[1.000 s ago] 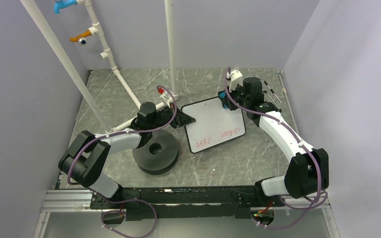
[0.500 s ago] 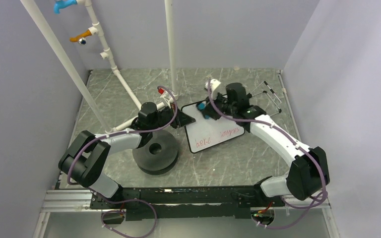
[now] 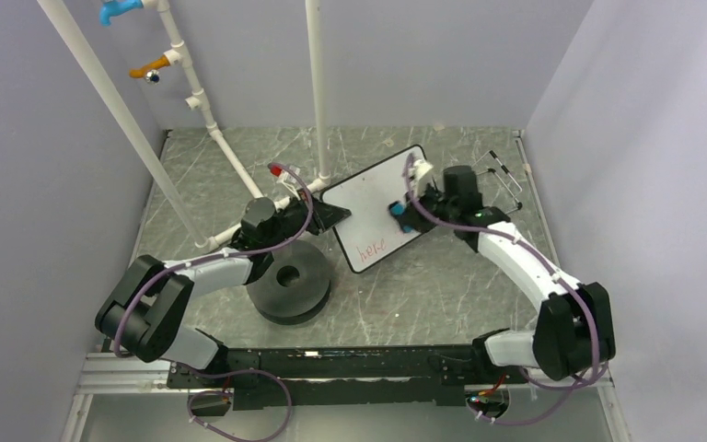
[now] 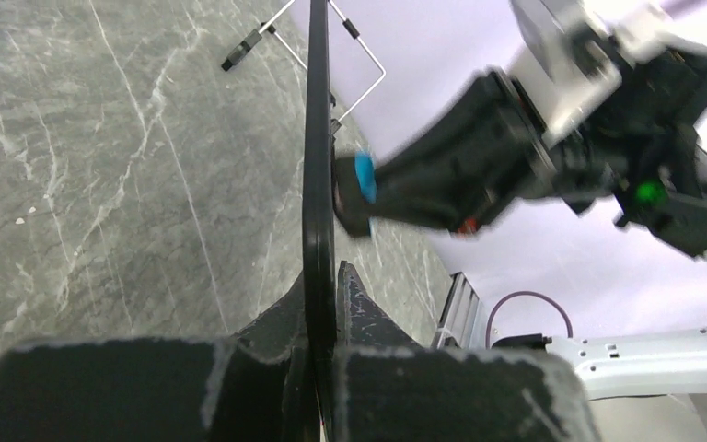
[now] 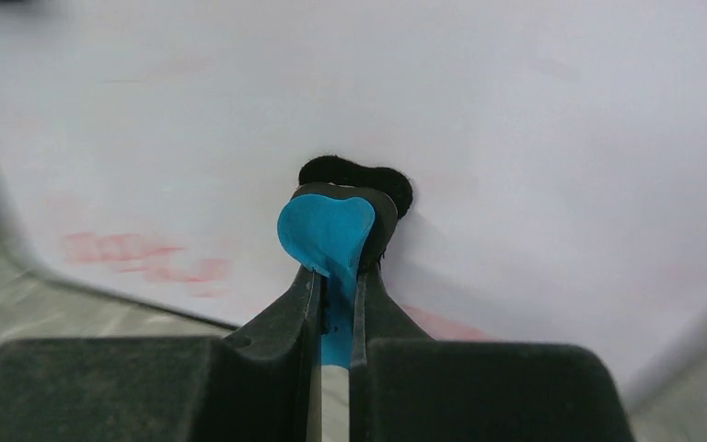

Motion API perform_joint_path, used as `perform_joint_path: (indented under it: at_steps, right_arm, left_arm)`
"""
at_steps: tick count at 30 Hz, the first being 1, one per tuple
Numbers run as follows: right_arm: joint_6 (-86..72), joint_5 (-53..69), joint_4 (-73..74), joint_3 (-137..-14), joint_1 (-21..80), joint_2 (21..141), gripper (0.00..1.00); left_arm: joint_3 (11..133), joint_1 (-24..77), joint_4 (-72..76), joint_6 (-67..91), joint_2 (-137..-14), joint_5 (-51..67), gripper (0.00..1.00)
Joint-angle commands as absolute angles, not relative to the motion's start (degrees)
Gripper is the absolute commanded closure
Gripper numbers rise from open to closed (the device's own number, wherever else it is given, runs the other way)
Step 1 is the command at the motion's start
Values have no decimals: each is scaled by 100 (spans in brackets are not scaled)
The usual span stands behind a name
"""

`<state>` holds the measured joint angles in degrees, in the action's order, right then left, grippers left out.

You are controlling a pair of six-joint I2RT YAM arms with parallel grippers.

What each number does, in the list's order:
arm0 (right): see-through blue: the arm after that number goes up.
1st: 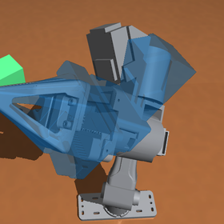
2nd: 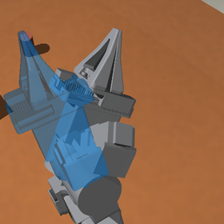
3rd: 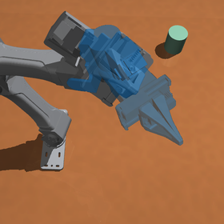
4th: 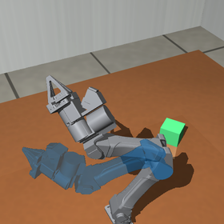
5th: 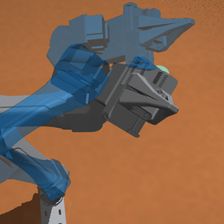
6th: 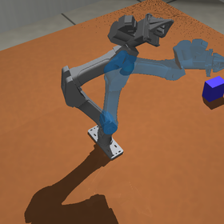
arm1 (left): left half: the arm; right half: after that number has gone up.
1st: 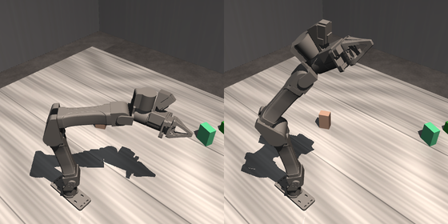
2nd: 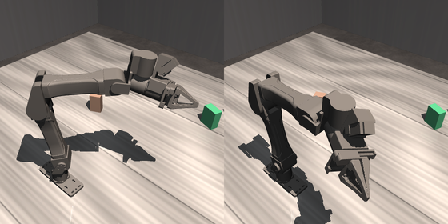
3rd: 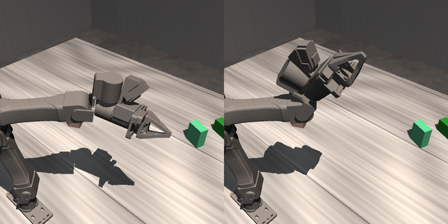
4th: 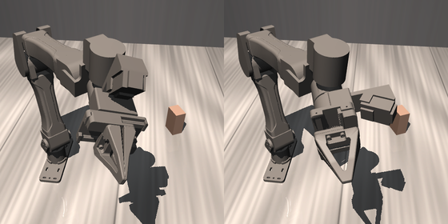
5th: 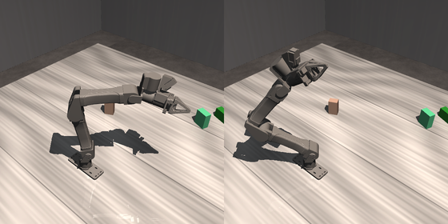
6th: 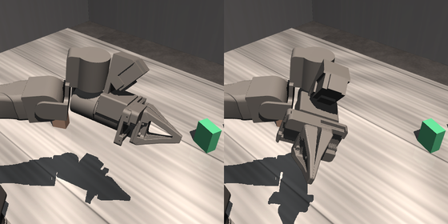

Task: Erase the whiteboard
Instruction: Erase the whiteboard at the center of the board.

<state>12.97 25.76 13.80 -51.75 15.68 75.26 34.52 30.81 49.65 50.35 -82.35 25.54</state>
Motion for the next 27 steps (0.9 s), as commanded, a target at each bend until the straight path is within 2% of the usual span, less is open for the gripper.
perform_joint_path:
  at_steps: [1, 4, 8, 11, 19, 24, 27]
  right_arm:
    - [1966, 3679, 1555, -5139, 2649, 6953, 100]
    - [2035, 3671, 1893, -5464, 2414, 6918, 100]
    - [2709, 4482, 2522, -5492, 1555, 6632, 100]
    - [3413, 4501, 2787, -5284, 1545, 6463, 100]
    - [3343, 3472, 1412, -4307, 1979, 6524, 100]
    - [3177, 3710, 880, -3891, 2396, 6707, 100]
    - [2461, 3585, 403, -3834, 2465, 6972, 100]
  left_arm:
    - [3590, 3098, 6748, 5578, -8169, 2605, 100]
    - [3675, 3107, 6296, 5283, -8188, 2660, 100]
    - [3679, 3216, 5656, 4819, -8179, 2316, 100]
    - [3784, 3398, 5330, 4544, -8239, 1807, 100]
    - [4044, 3747, 5089, 4223, -8558, 597, 100]
    - [3914, 4046, 5358, 4161, -8667, 25, 100]
    - [3779, 4185, 5708, 4263, -8733, -350, 100]
